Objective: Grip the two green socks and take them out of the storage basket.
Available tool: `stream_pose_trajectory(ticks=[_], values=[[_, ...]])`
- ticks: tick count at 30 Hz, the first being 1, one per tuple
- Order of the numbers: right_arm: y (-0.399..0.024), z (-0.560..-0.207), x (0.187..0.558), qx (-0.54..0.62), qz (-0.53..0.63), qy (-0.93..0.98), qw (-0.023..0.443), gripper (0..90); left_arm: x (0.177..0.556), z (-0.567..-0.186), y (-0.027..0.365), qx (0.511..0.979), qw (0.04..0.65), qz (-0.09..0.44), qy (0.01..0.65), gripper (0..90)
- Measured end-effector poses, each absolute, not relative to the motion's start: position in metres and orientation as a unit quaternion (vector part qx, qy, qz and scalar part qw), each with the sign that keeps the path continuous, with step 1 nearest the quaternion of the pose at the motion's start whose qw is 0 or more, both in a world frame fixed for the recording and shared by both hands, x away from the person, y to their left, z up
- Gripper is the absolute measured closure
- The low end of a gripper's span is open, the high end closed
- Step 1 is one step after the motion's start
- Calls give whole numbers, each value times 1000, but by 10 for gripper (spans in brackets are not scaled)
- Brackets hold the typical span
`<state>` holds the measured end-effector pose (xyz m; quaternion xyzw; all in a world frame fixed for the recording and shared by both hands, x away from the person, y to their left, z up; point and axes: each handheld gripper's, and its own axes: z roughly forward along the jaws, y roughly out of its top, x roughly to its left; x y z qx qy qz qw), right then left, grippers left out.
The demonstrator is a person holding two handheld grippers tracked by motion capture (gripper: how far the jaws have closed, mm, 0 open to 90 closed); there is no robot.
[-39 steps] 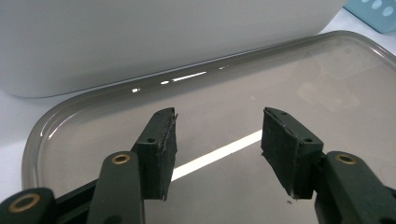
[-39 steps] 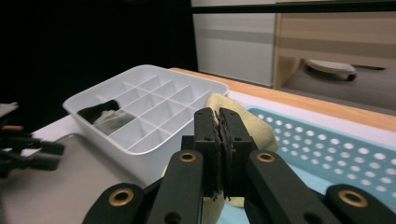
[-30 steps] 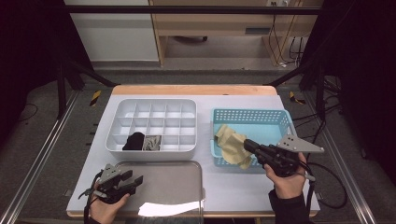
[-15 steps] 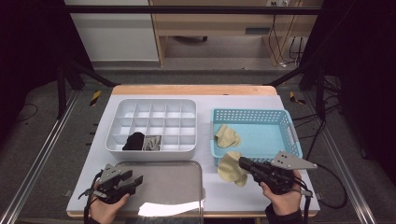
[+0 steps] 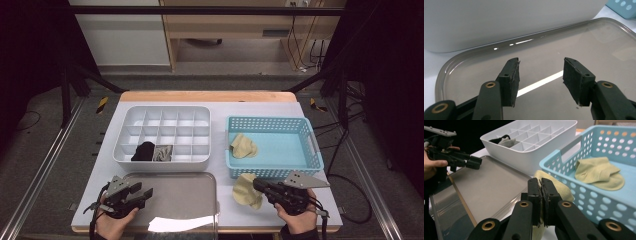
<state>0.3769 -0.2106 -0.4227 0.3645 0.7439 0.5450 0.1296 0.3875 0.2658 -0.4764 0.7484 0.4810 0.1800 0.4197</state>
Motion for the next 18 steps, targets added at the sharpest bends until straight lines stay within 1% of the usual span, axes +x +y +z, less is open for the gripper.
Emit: stream_pose_trajectory(ticks=[4, 5, 18], values=[[-209, -432, 378, 369, 537, 748, 122, 866, 387, -476, 266, 748, 421, 180, 481, 456], [-208, -438, 379, 375, 532, 750, 114, 865, 388, -476, 266, 748, 420, 180, 482, 456], [-206, -466, 384, 396, 494, 768, 100, 858, 388, -477, 265, 750, 418, 179, 481, 456]])
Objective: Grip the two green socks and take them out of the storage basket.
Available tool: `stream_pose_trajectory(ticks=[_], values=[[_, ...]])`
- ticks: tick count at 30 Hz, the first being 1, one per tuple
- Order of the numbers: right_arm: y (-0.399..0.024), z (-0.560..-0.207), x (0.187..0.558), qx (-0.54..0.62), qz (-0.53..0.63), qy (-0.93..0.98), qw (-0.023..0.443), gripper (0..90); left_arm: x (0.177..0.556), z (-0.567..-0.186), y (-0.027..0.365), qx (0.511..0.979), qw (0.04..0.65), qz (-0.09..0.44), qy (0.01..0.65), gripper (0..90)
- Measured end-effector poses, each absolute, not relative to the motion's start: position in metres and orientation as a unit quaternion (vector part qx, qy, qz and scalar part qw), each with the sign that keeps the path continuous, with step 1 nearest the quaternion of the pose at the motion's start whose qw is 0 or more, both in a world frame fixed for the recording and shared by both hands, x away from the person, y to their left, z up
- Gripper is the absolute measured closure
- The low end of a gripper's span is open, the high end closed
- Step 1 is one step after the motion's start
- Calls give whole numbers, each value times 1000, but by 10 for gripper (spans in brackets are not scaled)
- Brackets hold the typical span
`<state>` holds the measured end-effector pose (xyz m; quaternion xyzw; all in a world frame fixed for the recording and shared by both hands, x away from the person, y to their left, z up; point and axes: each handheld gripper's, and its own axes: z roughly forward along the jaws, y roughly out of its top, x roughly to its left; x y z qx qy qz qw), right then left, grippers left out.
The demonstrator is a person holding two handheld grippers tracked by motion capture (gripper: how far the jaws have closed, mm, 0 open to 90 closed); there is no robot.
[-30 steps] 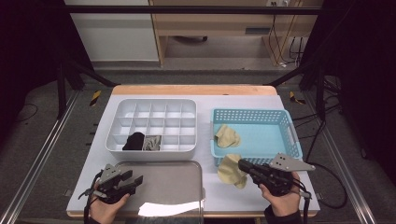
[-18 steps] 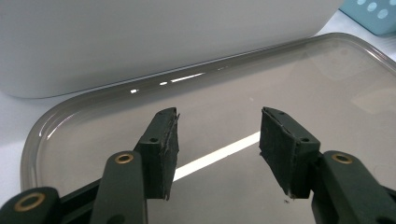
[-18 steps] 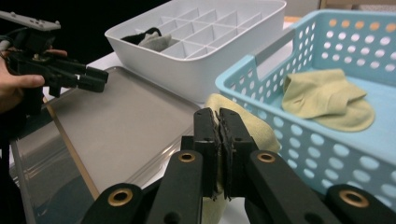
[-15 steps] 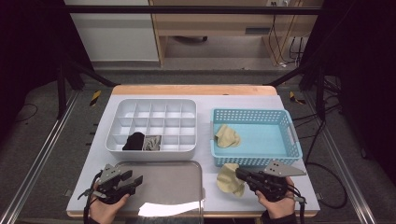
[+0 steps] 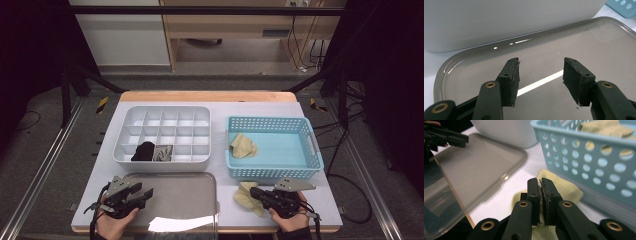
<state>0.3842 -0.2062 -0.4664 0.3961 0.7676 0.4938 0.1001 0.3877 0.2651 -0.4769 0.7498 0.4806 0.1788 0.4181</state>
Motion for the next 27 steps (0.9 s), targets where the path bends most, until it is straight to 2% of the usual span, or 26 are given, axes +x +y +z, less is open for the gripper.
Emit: stream_pose_trajectory(ticks=[6, 11, 17, 27], values=[[-206, -475, 387, 404, 472, 776, 105, 830, 388, -477, 265, 749, 418, 178, 481, 455], [-204, -477, 387, 404, 461, 782, 114, 762, 388, -477, 265, 750, 418, 178, 481, 455], [-205, -468, 385, 405, 471, 772, 133, 674, 388, -477, 265, 750, 418, 178, 482, 454], [-208, -455, 385, 414, 480, 757, 158, 597, 388, -477, 266, 749, 418, 177, 483, 454]])
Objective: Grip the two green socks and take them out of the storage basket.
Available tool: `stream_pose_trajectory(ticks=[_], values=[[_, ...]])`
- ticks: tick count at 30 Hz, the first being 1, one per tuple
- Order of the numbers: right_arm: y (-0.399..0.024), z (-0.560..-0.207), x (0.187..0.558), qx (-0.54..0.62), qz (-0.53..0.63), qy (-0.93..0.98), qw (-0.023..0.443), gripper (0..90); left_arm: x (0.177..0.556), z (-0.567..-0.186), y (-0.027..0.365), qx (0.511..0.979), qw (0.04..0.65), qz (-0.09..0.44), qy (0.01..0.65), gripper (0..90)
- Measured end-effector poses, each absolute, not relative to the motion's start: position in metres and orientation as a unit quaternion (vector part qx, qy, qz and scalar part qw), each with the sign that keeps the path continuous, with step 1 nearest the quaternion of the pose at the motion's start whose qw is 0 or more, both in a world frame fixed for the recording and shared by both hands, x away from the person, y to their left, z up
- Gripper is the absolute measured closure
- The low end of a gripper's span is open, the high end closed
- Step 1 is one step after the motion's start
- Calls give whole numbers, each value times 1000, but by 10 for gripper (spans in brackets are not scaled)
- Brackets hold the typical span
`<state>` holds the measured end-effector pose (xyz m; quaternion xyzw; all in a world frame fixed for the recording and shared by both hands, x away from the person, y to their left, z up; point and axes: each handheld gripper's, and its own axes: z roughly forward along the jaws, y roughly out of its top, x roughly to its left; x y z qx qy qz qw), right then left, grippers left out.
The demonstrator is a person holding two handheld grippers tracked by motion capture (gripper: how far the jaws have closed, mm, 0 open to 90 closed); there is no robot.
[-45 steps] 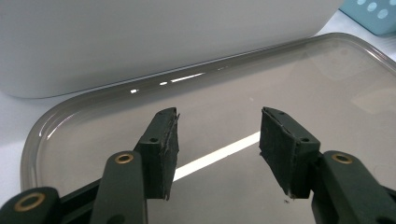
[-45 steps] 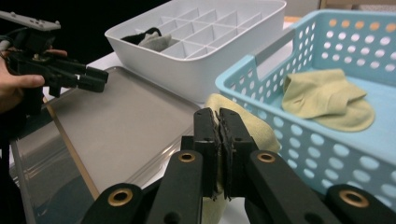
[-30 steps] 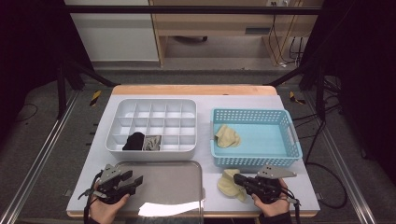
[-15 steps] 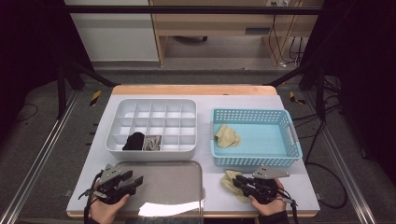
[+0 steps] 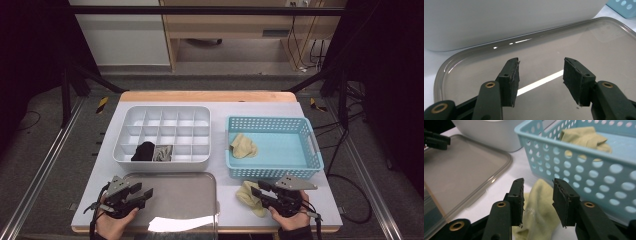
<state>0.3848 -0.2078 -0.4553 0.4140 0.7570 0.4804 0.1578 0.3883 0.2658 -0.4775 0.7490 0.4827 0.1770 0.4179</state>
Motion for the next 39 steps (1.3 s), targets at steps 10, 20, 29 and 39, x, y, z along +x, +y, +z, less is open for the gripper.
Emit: stream_pose_trajectory(ticks=[10, 20, 29, 39], values=[[-207, -419, 400, 421, 494, 732, 207, 551, 389, -478, 266, 748, 417, 178, 485, 454], [-202, -397, 428, 434, 499, 714, 229, 523, 389, -477, 267, 748, 418, 179, 484, 477], [-198, -385, 453, 447, 492, 709, 234, 514, 388, -477, 267, 748, 419, 178, 484, 487], [-198, -371, 482, 466, 478, 703, 244, 514, 388, -477, 267, 748, 419, 179, 483, 487]])
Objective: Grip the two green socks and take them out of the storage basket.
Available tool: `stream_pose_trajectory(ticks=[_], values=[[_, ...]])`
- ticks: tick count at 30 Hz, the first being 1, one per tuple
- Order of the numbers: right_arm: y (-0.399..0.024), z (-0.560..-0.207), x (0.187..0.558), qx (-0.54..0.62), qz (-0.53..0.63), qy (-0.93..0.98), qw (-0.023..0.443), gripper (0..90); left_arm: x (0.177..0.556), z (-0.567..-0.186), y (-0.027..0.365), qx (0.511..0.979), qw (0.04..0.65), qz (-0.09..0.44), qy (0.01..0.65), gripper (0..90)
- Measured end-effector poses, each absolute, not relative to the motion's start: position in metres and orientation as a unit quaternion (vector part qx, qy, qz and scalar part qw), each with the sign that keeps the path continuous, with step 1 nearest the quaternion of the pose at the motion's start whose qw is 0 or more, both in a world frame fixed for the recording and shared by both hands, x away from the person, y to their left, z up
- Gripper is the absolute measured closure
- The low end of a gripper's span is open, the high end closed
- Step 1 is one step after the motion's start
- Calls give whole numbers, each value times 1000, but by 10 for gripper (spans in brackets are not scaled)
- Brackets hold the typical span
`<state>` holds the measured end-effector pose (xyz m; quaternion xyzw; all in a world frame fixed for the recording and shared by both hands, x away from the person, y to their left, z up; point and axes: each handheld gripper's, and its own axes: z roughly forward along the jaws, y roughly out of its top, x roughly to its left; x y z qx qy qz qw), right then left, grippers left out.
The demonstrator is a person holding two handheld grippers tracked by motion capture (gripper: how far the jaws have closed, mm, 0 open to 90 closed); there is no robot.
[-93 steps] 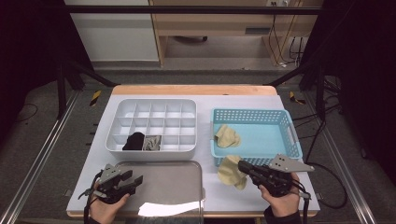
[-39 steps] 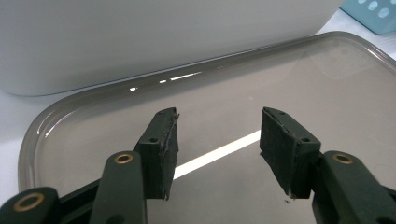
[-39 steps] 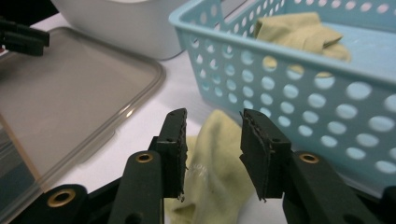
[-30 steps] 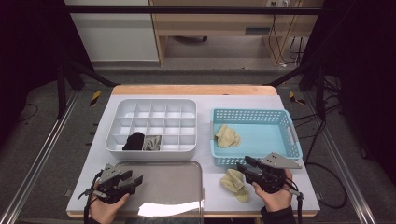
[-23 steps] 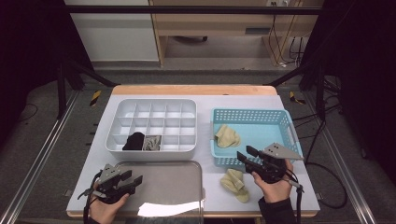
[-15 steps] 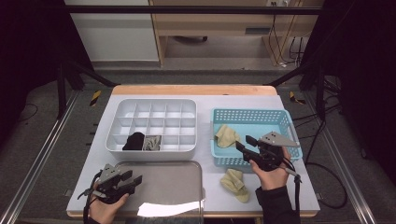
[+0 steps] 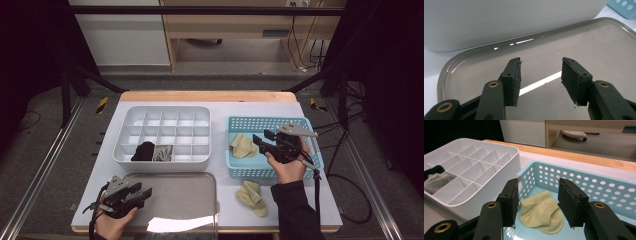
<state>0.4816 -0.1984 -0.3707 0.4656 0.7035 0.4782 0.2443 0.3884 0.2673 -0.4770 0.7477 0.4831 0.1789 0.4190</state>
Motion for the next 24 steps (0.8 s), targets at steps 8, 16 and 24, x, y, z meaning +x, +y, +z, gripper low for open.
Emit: stream_pose_trajectory(ticks=[8, 16, 24], values=[[-197, -373, 508, 481, 460, 704, 248, 513, 389, -478, 267, 749, 418, 177, 483, 485], [-191, -375, 528, 485, 454, 706, 246, 508, 389, -478, 267, 750, 418, 175, 483, 484], [-184, -383, 544, 498, 445, 706, 237, 507, 389, -478, 267, 749, 418, 173, 483, 483]])
